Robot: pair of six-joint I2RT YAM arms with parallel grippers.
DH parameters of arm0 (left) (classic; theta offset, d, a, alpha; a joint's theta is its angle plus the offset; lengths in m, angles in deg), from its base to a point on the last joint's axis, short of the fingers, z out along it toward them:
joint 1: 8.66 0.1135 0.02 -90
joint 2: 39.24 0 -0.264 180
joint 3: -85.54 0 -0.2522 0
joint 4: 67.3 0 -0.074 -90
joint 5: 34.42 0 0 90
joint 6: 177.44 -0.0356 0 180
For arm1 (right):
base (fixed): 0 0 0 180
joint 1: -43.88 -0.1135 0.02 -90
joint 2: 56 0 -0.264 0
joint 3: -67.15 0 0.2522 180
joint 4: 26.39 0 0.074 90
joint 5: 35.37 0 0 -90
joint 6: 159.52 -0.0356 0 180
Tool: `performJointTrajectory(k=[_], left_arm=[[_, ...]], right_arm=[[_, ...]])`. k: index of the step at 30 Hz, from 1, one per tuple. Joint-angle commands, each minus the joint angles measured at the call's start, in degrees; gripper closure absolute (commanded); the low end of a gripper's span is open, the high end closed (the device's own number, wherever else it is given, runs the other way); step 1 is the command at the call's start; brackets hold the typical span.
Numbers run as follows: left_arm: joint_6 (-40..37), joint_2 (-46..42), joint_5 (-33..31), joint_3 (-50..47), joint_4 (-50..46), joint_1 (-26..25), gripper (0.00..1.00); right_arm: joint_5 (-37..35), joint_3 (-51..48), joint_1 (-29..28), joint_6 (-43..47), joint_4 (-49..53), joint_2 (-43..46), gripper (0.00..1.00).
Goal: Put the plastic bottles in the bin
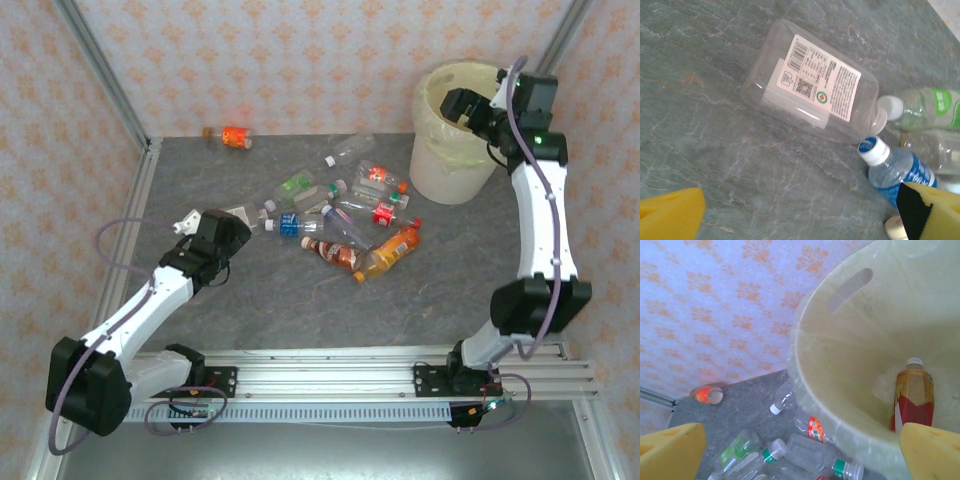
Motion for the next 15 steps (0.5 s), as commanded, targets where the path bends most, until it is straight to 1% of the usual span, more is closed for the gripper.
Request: performJointTrajectory(k=[1,3,4,6,8,10,11,13,15], left_arm=[[8.6,2.1,-2.3,3.9,-1.6,0.5,0.0],[9.6,3.7,-0.2,4.8,-0.8,0.5,0.0],[9.9,4.4,0.9,5.0,-0.2,0.5,0.0],[10.5,6.0,2.6,5.5,0.2,0.5,0.0],[11.0,7.4,3.7,5.9,0.2,0.5,0.0],[11.4,8.5,4.6,6.0,0.6,0.5,0.0],[11.6,8.9,5.2,6.0,0.7,0.4,0.0],[12.0,9.7,6.0,6.0,1.4,0.4,0.0],[12.2,10.4,7.2,5.9,2.2,0.4,0.0]], right_arm=[[3.6,-11.1,-0.3,-5.1,-10.8,8.4,0.01],[6.8,-19.5,-1.3,-6.6,-15.4,14.2,0.01],[6.9,-22.7,-2.1,-6.7,-16.4,16.5,0.01],[6.1,-29.9,-4.9,-5.2,-16.5,20.9,0.01],[5.1,-35.0,-8.1,-3.7,-15.5,23.9,0.01],[3.5,-38.6,-12.2,-2.6,-13.5,25.1,0.01],[1.1,-40.5,-14.6,-4.3,-13.3,25.2,0.01],[-7.6,-43.7,-18.3,-12.0,-12.9,24.8,0.01],[-17.6,-44.7,-20.7,-20.7,-6.7,23.5,0.01]])
